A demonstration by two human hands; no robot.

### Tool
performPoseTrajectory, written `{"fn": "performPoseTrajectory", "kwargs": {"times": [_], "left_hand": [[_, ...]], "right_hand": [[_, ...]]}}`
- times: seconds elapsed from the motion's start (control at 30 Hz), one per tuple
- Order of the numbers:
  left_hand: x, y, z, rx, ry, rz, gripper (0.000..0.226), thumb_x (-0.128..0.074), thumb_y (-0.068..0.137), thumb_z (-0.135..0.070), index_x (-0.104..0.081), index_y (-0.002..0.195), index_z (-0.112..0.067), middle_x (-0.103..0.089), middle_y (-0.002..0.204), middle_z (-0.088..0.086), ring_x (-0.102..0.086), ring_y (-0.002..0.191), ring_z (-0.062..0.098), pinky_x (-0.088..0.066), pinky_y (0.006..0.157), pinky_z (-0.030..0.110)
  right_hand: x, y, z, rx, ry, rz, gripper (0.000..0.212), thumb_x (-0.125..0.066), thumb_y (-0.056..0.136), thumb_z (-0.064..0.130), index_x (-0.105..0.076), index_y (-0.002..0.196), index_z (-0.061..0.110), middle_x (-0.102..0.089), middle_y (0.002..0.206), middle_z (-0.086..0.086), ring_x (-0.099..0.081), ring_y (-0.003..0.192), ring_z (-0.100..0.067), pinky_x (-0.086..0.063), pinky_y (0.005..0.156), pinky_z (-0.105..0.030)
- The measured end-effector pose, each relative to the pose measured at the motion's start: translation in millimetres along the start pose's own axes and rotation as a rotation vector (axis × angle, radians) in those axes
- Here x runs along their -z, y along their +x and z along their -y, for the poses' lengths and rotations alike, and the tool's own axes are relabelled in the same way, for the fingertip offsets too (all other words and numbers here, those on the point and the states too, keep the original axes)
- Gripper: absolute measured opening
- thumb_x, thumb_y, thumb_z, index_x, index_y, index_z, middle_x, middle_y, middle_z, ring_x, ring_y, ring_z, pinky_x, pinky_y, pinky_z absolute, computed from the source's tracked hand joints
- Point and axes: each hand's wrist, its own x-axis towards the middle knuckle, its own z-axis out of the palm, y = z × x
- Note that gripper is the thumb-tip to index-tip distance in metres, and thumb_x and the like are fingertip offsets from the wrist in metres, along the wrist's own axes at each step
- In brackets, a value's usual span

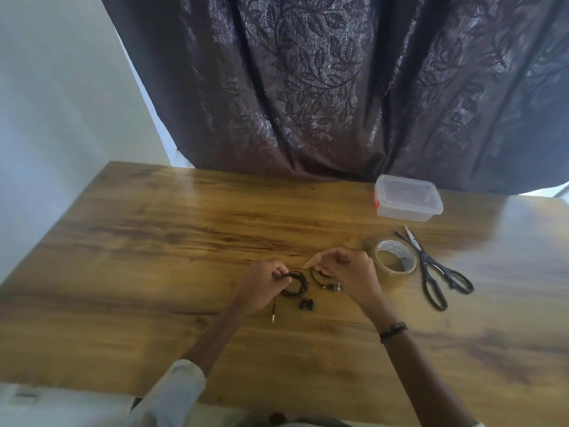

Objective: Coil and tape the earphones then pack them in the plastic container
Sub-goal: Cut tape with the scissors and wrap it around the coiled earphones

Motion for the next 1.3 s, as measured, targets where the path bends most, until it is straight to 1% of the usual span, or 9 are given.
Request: {"fn": "performPoseTrajectory", "kwargs": {"times": [0.13, 0.2, 0.3, 0.4, 0.57, 0.7, 0.87, 1.1, 1.3], "left_hand": [[18.0, -2.7, -16.7, -0.011, -0.139, 0.032, 0.016, -0.071, 0.082, -0.023, -0.074, 0.094, -0.014, -0.074, 0.085, -0.002, -0.066, 0.073, 0.005, -0.055, 0.068, 0.024], [26.5, -5.5, -27.4, -0.028, -0.206, 0.024, 0.012, -0.072, 0.081, -0.023, -0.074, 0.091, -0.015, -0.074, 0.083, -0.002, -0.068, 0.074, 0.008, -0.056, 0.07, 0.031], [38.1, -8.3, -44.3, -0.093, -0.25, -0.012, 0.011, -0.074, 0.08, -0.023, -0.076, 0.087, -0.015, -0.074, 0.08, -0.004, -0.068, 0.071, 0.008, -0.055, 0.066, 0.025], [47.9, -10.3, -59.5, -0.154, -0.253, -0.021, 0.013, -0.074, 0.08, -0.022, -0.076, 0.089, -0.014, -0.074, 0.08, -0.007, -0.067, 0.07, 0.003, -0.05, 0.063, 0.014], [54.6, -10.8, -71.1, -0.207, -0.203, -0.025, 0.013, -0.073, 0.081, -0.023, -0.074, 0.091, -0.016, -0.071, 0.079, -0.011, -0.065, 0.069, 0.0, -0.049, 0.062, 0.011], [53.7, -10.9, -77.6, -0.262, -0.155, -0.028, 0.013, -0.071, 0.082, -0.022, -0.073, 0.094, -0.015, -0.07, 0.084, -0.009, -0.064, 0.071, 0.003, -0.051, 0.063, 0.016], [52.5, -10.7, -83.1, -0.312, -0.115, -0.036, 0.015, -0.07, 0.083, -0.013, -0.07, 0.098, -0.011, -0.065, 0.095, -0.005, -0.062, 0.076, 0.002, -0.048, 0.067, 0.012], [54.9, -12.9, -95.3, -0.291, -0.168, -0.021, 0.013, -0.07, 0.083, -0.019, -0.072, 0.095, -0.014, -0.07, 0.082, -0.01, -0.063, 0.068, -0.002, -0.045, 0.058, 0.009], [54.5, -12.1, -105.6, -0.273, -0.111, -0.06, 0.014, -0.07, 0.083, -0.025, -0.071, 0.095, -0.017, -0.073, 0.087, -0.008, -0.067, 0.072, -0.001, -0.055, 0.064, 0.018]], "right_hand": [[5.9, 0.1, 13.4, 0.219, -0.157, -0.085, 0.012, -0.065, 0.09, 0.015, -0.07, 0.08, 0.021, -0.068, 0.07, 0.018, -0.066, 0.066, 0.007, -0.05, 0.062, -0.007], [7.1, 1.3, 19.5, 0.311, -0.251, -0.109, 0.009, -0.065, 0.09, 0.016, -0.071, 0.083, 0.019, -0.065, 0.071, 0.023, -0.063, 0.067, 0.013, -0.047, 0.06, -0.002], [7.2, 3.5, 23.8, 0.387, -0.346, -0.108, 0.007, -0.066, 0.088, 0.018, -0.073, 0.087, 0.015, -0.069, 0.075, 0.015, -0.063, 0.073, 0.015, -0.046, 0.063, 0.0], [11.8, 3.5, 29.1, 0.391, -0.309, -0.075, 0.007, -0.067, 0.088, 0.017, -0.073, 0.089, 0.015, -0.07, 0.077, 0.012, -0.065, 0.076, 0.009, -0.047, 0.063, -0.001], [22.8, 1.0, 39.7, 0.381, -0.256, 0.021, 0.004, -0.07, 0.087, 0.016, -0.073, 0.09, 0.017, -0.069, 0.078, 0.017, -0.067, 0.074, 0.007, -0.05, 0.068, -0.005], [29.3, 0.6, 46.0, 0.302, -0.217, 0.074, 0.004, -0.071, 0.085, 0.018, -0.074, 0.085, 0.02, -0.071, 0.076, 0.017, -0.067, 0.072, 0.006, -0.05, 0.065, -0.007], [36.4, 0.3, 51.3, 0.252, -0.24, 0.121, 0.008, -0.069, 0.084, 0.016, -0.073, 0.08, 0.02, -0.071, 0.07, 0.017, -0.065, 0.064, 0.008, -0.048, 0.06, -0.006], [45.0, 1.5, 57.6, 0.229, -0.251, 0.211, 0.004, -0.066, 0.088, 0.02, -0.07, 0.087, 0.018, -0.075, 0.08, 0.007, -0.069, 0.072, 0.001, -0.055, 0.07, -0.019], [52.4, 1.3, 58.8, 0.214, -0.169, 0.245, 0.005, -0.064, 0.089, 0.021, -0.069, 0.088, 0.019, -0.075, 0.084, 0.006, -0.071, 0.078, -0.006, -0.058, 0.078, -0.029]]}}
